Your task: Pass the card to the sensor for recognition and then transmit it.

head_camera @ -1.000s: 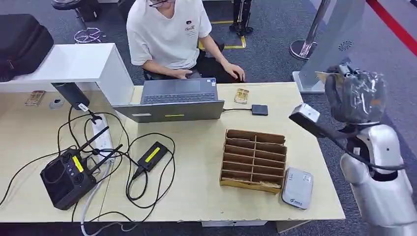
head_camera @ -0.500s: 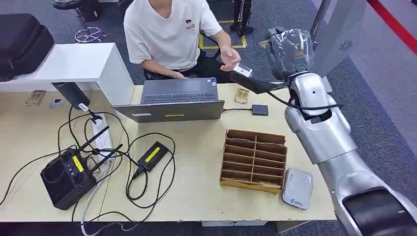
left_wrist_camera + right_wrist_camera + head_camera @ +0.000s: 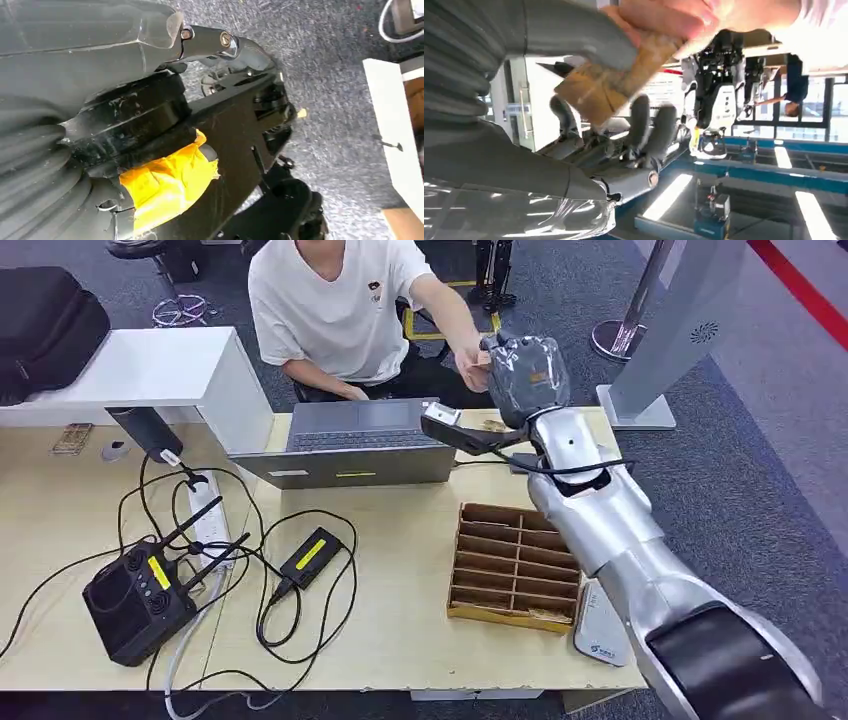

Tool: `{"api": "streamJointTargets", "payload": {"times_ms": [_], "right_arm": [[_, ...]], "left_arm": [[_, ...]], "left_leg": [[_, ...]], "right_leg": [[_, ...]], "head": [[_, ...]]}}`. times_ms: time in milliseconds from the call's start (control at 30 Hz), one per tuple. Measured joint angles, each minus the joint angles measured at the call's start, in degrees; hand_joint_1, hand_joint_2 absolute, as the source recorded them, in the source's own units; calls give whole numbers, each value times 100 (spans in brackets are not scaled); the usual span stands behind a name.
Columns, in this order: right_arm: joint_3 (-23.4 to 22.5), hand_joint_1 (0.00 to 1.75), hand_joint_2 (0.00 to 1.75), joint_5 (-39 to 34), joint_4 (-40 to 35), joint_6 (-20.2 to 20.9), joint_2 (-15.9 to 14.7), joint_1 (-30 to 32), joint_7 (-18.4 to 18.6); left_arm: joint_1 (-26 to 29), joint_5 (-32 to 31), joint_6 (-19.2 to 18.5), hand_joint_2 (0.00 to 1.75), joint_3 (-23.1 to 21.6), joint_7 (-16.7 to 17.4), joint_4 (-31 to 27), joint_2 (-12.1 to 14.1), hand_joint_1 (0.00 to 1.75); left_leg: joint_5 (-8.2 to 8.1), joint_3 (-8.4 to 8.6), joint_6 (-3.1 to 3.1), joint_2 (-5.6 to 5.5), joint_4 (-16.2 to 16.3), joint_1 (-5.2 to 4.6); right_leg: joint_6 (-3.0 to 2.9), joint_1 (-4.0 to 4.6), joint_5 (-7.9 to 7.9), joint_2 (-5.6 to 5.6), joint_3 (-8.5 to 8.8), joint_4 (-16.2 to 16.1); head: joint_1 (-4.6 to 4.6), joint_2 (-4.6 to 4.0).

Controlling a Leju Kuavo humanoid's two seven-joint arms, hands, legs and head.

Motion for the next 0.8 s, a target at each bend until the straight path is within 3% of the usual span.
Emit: {"api": "streamJointTargets", "payload": {"times_ms": [400, 800], "right_arm": [[39, 0, 175, -186, -94, -245, 9, 361, -142], [-297, 0, 175, -446, -1527, -566, -400, 1573, -301]], "left_arm": [[-39, 232, -17, 175, 267, 245, 0, -24, 0], [-35, 280, 190, 175, 455, 337, 0, -72, 0]], "left_leg": [[0, 1, 0, 2, 1, 0], [-2, 0, -1, 7, 0, 0]], "right_leg": [[0, 0, 0, 2, -2, -2], [0, 0, 0, 5, -5, -5]], "head": [[0, 0], [0, 0]]}}
